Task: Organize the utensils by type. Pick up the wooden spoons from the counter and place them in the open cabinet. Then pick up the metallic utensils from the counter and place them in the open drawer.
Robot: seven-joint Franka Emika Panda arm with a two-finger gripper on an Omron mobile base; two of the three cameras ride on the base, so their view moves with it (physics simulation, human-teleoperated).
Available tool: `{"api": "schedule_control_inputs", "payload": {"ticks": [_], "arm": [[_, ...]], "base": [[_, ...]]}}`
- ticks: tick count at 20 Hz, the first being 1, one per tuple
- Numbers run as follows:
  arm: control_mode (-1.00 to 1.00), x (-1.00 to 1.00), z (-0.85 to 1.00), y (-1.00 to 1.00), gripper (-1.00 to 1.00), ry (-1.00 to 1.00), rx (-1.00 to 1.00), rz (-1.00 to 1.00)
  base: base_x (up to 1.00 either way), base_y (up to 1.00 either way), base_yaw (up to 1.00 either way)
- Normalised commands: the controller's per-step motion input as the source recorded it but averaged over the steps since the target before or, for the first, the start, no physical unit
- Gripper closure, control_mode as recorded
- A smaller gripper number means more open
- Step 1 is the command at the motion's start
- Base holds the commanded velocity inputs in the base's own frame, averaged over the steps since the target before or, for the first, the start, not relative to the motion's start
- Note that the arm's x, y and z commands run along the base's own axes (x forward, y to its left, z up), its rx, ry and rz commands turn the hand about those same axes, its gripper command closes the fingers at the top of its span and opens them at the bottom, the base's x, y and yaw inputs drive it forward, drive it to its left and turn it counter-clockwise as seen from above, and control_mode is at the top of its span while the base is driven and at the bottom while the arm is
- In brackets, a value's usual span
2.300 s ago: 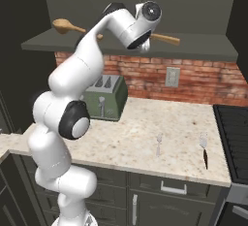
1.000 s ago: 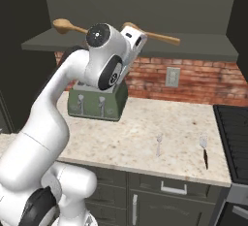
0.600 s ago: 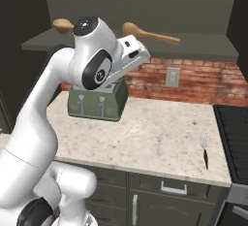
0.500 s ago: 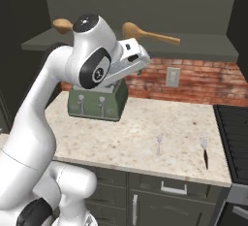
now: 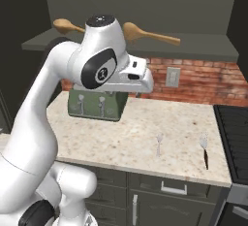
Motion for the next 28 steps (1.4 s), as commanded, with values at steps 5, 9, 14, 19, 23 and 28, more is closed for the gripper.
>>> {"api": "schedule_control_inputs", "payload": {"ticks": [5,9,14,19,23,28], "arm": [[-1.00,-0.09,-0.75,-0.05,-1.00,-0.04,-0.02,-0.15],[-1.00,0.01,-0.72,-0.16,-1.00,0.00,-0.02,-0.10],[-1.00,0.18,-0.66,-0.26,-1.00,0.00,0.04,-0.04],[-1.00,0.53,-0.59,-0.18,-1.00,0.04,0.14,0.01],[-1.00,0.63,-0.47,0.00,-1.00,0.01,0.11,0.14],[-1.00,0.69,-0.46,0.00,-1.00,0.02,0.00,0.13]], "base": [[0.00,0.00,0.00],[0.00,0.00,0.00],[0.00,0.00,0.00],[0.00,0.00,0.00],[0.00,0.00,0.00],[0.00,0.00,0.00]]}}
